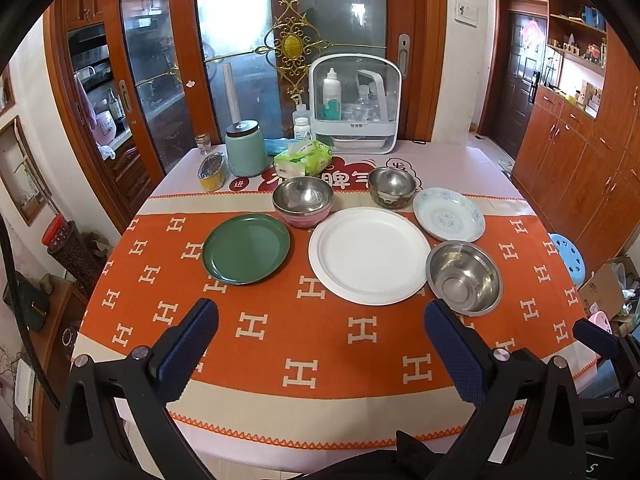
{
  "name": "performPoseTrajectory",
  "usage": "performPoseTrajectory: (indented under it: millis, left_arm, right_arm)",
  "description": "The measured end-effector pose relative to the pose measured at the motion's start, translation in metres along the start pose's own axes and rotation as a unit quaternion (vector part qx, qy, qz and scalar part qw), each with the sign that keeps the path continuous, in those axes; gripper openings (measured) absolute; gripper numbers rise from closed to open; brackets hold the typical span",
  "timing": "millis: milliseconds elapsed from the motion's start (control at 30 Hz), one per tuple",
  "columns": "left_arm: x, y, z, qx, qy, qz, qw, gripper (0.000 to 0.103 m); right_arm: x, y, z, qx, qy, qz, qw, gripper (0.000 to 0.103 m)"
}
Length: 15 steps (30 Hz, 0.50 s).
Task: Organize plates and bowls
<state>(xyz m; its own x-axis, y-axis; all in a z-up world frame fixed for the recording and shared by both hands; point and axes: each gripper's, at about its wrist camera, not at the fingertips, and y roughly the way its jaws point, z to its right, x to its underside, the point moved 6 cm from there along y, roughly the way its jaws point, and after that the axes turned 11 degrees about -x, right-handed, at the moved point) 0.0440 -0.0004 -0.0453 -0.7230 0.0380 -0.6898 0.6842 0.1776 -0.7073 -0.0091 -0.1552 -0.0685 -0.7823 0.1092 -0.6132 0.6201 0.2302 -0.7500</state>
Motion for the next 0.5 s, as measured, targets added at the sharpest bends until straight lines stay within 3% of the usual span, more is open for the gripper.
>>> performPoseTrajectory:
  millis: [500]
  left_arm:
    - [-0.003, -0.002, 0.006, -0.012, -0.003, -0.001, 0.9999, 0.102]
  right_arm:
    - [-0.008, 0.003, 0.017, -0.017, -0.006, 0.001, 1.000, 0.101]
